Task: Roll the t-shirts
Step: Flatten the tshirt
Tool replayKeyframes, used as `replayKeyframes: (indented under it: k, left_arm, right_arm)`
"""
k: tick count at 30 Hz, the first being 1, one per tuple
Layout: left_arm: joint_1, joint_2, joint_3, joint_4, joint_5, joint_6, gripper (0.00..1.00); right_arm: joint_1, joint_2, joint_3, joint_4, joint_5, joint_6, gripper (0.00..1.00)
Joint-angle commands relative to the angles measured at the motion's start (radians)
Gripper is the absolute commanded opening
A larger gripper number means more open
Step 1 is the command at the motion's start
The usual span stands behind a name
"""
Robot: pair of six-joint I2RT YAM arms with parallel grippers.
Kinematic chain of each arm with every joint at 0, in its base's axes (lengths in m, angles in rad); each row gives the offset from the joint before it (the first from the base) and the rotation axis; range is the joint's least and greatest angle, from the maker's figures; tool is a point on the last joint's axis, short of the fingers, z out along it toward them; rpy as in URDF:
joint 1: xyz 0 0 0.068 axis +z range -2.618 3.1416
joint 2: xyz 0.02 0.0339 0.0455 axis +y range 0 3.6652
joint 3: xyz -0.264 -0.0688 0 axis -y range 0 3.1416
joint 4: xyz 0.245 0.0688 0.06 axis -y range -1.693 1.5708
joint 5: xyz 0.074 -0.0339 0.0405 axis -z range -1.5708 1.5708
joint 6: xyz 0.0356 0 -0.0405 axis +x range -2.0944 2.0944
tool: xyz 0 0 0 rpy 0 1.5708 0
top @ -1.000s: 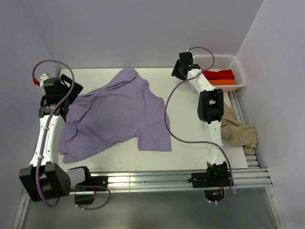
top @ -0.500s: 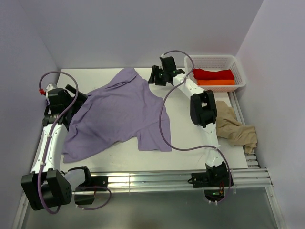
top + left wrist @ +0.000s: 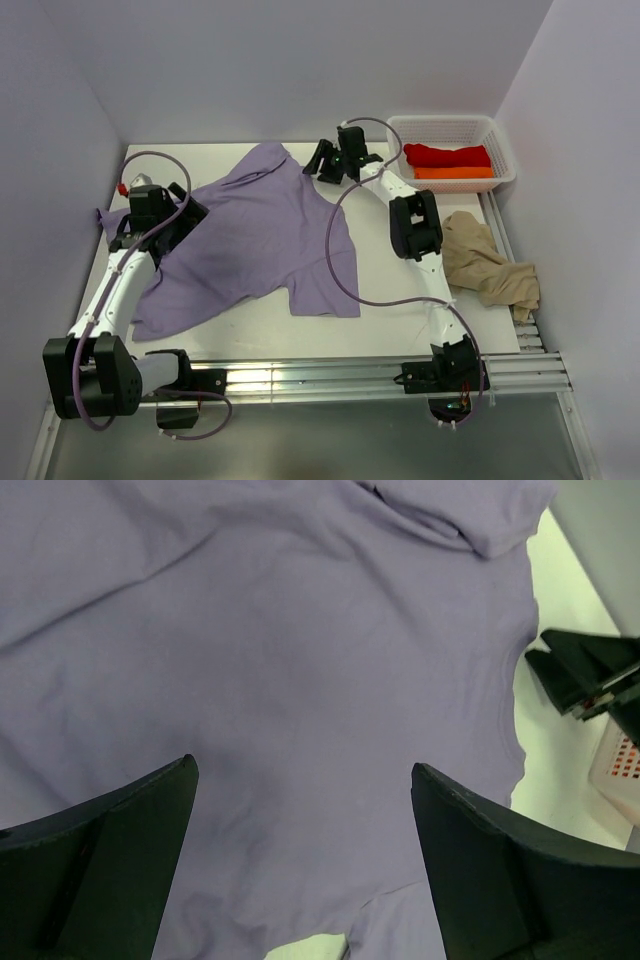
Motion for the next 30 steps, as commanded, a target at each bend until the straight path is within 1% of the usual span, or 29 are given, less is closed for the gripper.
replayKeyframes:
  k: [1, 4, 7, 8, 12, 16, 18, 22, 23, 25, 26, 27, 28, 29, 30]
  left_arm:
    - [-0.019, 0.009, 0.011, 0.026, 0.001, 0.024, 0.93]
    - [-0.019, 0.01, 0.007, 0.029, -0.03, 0.026, 0.93]
    - [-0.019, 0.01, 0.002, 0.035, -0.019, 0.024, 0.93]
    - [-0.019, 0.01, 0.004, 0.037, -0.019, 0.023, 0.93]
    - [-0.019, 0.013, 0.007, 0.032, -0.027, 0.027, 0.93]
    - [-0.019, 0.01, 0.001, 0.034, -0.028, 0.027, 0.93]
    - [-0.019, 0.008, -0.002, 0.038, -0.028, 0.026, 0.93]
    - [-0.019, 0.009, -0.006, 0.035, -0.034, 0.029, 0.93]
    - [-0.019, 0.01, -0.007, 0.035, -0.036, 0.03, 0.93]
    - [-0.019, 0.008, -0.007, 0.037, -0.039, 0.032, 0.93]
    - [-0.019, 0.009, -0.01, 0.038, -0.039, 0.032, 0.93]
    - [-0.017, 0.01, -0.01, 0.038, -0.04, 0.033, 0.93]
    - [-0.017, 0.013, -0.009, 0.038, -0.047, 0.035, 0.93]
    - [-0.019, 0.019, -0.007, 0.035, -0.053, 0.035, 0.93]
    - [-0.017, 0.02, -0.007, 0.031, -0.062, 0.035, 0.93]
  right_arm:
    - [-0.01, 0.025, 0.09, 0.031, -0.048, 0.083, 0.68]
    - [-0.011, 0.039, 0.087, 0.058, -0.065, 0.136, 0.68]
    - [-0.011, 0.064, 0.119, 0.03, -0.05, 0.17, 0.67]
    - [-0.011, 0.067, 0.124, 0.03, -0.057, 0.176, 0.65]
    - [-0.01, 0.091, 0.147, 0.018, -0.08, 0.216, 0.64]
    - [-0.013, 0.098, 0.121, 0.035, -0.11, 0.265, 0.62]
    - [-0.013, 0.105, 0.113, 0.047, -0.114, 0.291, 0.56]
    - [-0.015, 0.102, 0.108, 0.05, -0.091, 0.305, 0.49]
    - [-0.015, 0.102, 0.108, 0.051, -0.091, 0.314, 0.44]
    - [-0.016, 0.107, 0.105, 0.062, -0.1, 0.327, 0.37]
    - [-0.022, 0.107, 0.088, 0.087, -0.114, 0.356, 0.3]
    - [-0.027, 0.102, 0.07, 0.111, -0.126, 0.374, 0.25]
    - [-0.034, 0.096, 0.012, 0.193, -0.154, 0.396, 0.2]
    - [-0.042, 0.088, -0.022, 0.234, -0.165, 0.455, 0.17]
    - [-0.06, 0.084, -0.05, 0.273, -0.171, 0.477, 0.13]
